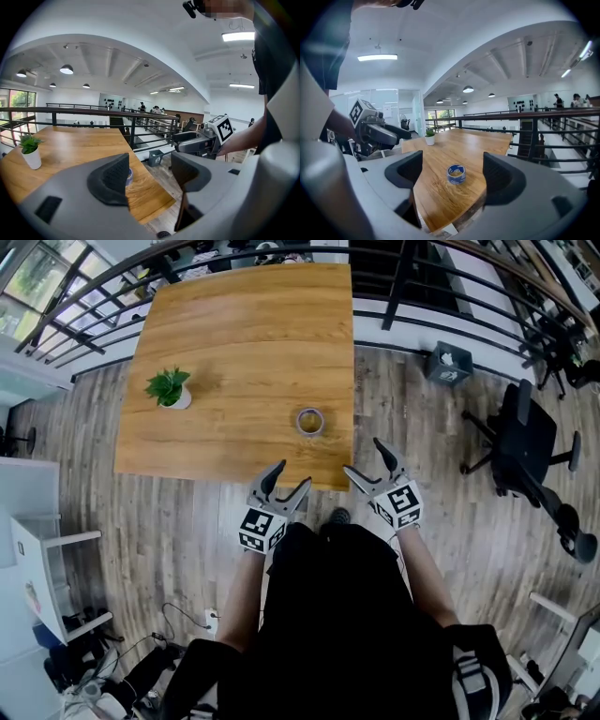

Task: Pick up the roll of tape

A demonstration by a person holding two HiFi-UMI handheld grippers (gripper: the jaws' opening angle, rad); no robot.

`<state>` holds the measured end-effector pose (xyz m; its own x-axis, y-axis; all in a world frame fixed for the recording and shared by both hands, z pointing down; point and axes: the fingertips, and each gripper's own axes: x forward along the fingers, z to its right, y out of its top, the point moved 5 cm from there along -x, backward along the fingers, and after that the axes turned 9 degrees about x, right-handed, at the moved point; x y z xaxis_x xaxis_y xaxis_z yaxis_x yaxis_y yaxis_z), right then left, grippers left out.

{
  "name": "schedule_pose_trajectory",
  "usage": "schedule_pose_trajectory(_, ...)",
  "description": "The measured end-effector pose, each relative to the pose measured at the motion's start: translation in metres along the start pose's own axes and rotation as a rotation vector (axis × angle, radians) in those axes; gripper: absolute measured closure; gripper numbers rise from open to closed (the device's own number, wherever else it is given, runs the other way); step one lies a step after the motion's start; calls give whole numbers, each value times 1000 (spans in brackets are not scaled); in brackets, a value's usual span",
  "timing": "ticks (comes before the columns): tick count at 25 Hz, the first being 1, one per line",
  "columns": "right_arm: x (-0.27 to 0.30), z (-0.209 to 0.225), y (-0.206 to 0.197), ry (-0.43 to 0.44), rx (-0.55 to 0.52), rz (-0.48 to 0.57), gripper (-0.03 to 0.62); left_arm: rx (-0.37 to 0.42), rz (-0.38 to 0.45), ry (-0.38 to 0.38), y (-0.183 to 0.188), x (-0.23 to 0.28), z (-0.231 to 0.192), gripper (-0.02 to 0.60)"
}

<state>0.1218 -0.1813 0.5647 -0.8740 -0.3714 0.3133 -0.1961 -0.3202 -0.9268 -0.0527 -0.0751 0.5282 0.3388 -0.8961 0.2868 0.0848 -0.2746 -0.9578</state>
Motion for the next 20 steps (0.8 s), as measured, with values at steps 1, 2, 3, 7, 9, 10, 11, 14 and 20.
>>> schedule_pose_trajectory(1,0,0,-1,1,2,-3,191,3,-5,-1,-1,1,0,295)
schedule_pose_trajectory(2,-1,-1,-1,1,4,-5,192,6,-10,-2,-2,2,0,295)
schedule_pose_trajectory(3,-1,-1,-3,0,6,-7,191,7,-14,-3,-2,2,0,295)
schedule_pose_trajectory(7,-3,3,-7,-18,23,-5,192,-4,-17,-13,-3,7,-3,295)
schedule_pose_trajectory(9,-3,5,-8,-29,27,-10,192,-2,-17,-28,-4,11,-4,295)
schedule_pose_trajectory(10,-3,5,-6,-36,28,-11,192,1,-20,-36,-5,12,-5,295)
schedule_pose_trajectory(11,-3,5,-5,-43,30,-12,192,4,-23,-45,-6,14,-6,295)
schedule_pose_trajectory(14,0,8,-5,-72,41,-9,192,2,-31,-75,-10,21,-13,295)
schedule_pose_trajectory(20,6,12,-7,-120,57,-4,192,13,-36,-133,-13,42,-27,295)
